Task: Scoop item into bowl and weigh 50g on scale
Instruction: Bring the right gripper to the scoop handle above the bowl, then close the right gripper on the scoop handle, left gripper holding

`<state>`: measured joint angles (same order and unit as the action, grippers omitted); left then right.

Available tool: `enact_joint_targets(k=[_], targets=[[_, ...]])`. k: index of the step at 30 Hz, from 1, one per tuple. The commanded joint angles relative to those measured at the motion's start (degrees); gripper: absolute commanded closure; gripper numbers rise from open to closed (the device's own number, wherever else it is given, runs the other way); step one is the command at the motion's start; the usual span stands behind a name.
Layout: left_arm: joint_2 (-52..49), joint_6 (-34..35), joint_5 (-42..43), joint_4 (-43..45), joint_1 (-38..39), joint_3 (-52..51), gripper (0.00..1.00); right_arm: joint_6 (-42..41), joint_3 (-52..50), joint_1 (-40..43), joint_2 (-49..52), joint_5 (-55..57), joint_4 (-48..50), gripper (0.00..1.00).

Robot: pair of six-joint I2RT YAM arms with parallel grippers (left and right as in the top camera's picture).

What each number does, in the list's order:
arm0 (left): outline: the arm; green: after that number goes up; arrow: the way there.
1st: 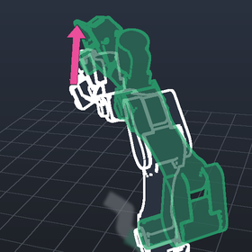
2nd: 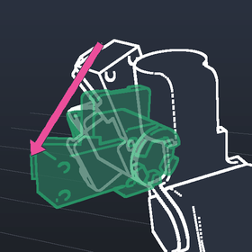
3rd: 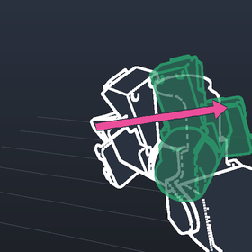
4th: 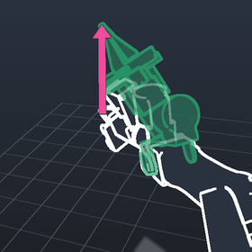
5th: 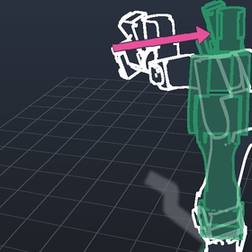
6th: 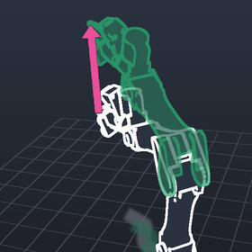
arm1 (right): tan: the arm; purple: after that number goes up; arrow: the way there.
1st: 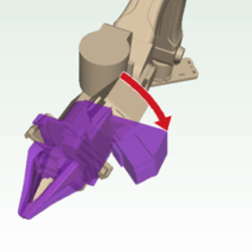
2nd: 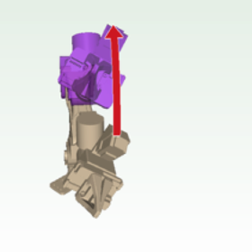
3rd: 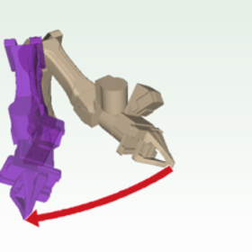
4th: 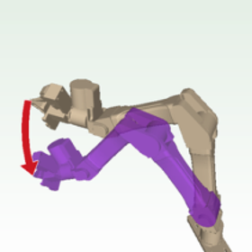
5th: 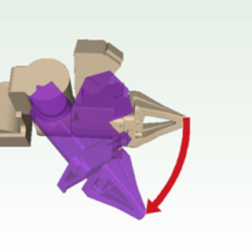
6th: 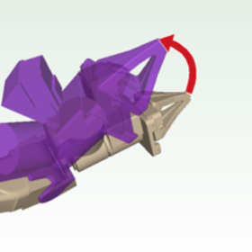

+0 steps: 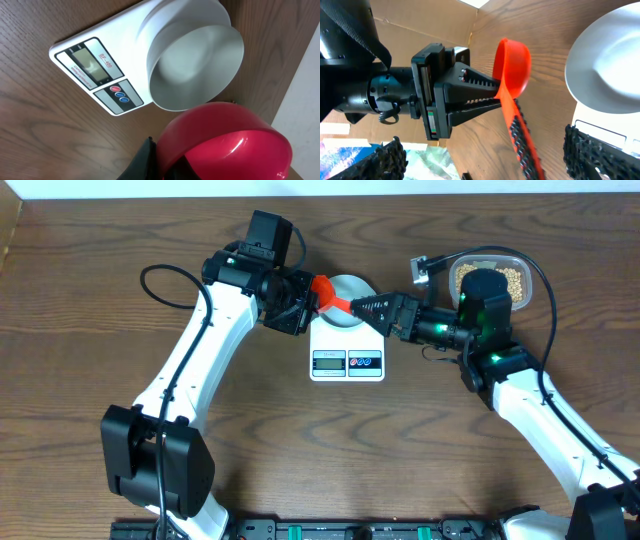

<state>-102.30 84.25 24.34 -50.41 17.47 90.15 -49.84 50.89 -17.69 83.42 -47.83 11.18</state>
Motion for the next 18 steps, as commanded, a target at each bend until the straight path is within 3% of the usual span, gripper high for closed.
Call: enact_joint_targets(k=[1,7,15,18], targets=[[0.9,0.5,0.8,0.2,1.3,0.3,0.93,1.3,0.9,-1.1,0.2,1.2,-0.2,0.04],[0.9,0.5,0.7,0.5,2.8,0.3,0.93,1.3,0.9,-1.2,0.2,1.2,-0.1,0.11],[0.9,0.5,0.8,0.5,3.8,0.3,0.93,1.3,0.9,-1.2,0.2,1.2,-0.3,0.36],[0.9,0.5,0.8,0.7,3.8,0.3,0.93,1.3,0.9,-1.2,0.2,1.2,-0.3,0.40]])
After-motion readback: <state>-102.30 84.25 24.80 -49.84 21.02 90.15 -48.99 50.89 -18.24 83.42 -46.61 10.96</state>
